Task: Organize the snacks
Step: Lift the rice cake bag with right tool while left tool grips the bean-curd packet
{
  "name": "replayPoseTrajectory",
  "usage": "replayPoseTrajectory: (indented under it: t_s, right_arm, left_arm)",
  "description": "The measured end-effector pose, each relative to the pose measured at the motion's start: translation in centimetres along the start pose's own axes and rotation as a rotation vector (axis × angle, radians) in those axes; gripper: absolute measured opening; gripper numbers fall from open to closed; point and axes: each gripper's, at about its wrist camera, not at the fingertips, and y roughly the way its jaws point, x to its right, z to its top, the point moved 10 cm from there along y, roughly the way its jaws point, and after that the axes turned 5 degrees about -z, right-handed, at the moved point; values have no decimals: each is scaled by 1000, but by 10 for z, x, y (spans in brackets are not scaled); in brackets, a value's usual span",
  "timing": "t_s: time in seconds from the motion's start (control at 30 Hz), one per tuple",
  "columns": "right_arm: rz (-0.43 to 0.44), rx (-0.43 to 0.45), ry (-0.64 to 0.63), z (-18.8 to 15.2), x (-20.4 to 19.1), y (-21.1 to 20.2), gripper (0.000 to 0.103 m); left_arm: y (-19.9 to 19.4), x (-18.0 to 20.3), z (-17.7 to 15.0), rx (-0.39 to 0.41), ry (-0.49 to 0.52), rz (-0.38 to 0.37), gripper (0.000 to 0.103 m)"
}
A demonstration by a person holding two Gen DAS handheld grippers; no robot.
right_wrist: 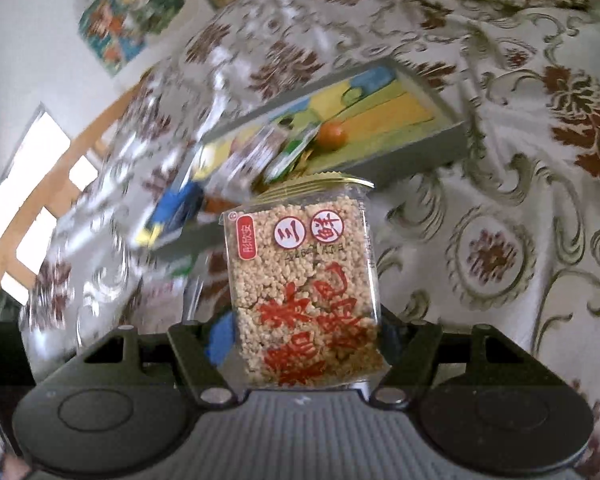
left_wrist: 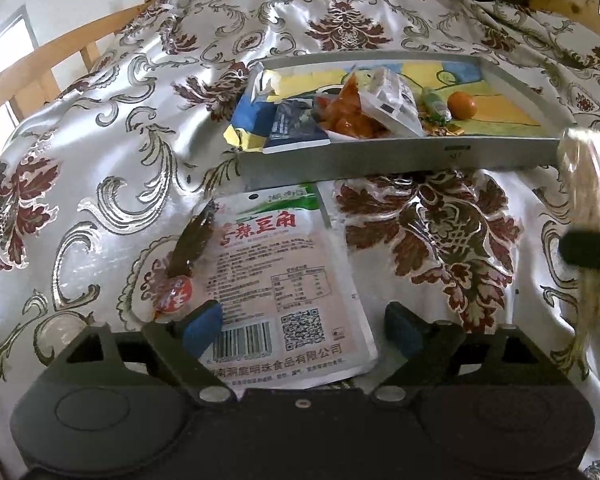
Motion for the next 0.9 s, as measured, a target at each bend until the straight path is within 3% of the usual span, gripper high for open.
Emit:
replayPoseTrajectory:
  t_s: [0.2, 0.53, 0.77, 0.9]
  right_arm:
    - [36, 1, -2, 21, 2, 15, 74]
    - [107, -67, -91, 0, -27, 37, 74]
    - [119, -92, -146, -9, -41, 47, 74]
    - [127, -96, -165, -12, -47, 50, 74]
  left_arm:
    - [5, -7, 5, 2, -62, -42, 102]
    - [2, -28, 14, 30, -259, -188, 102]
    - [3, -40, 17, 39, -302, -181, 87]
    - [8, -48, 18, 34, -269, -126, 78]
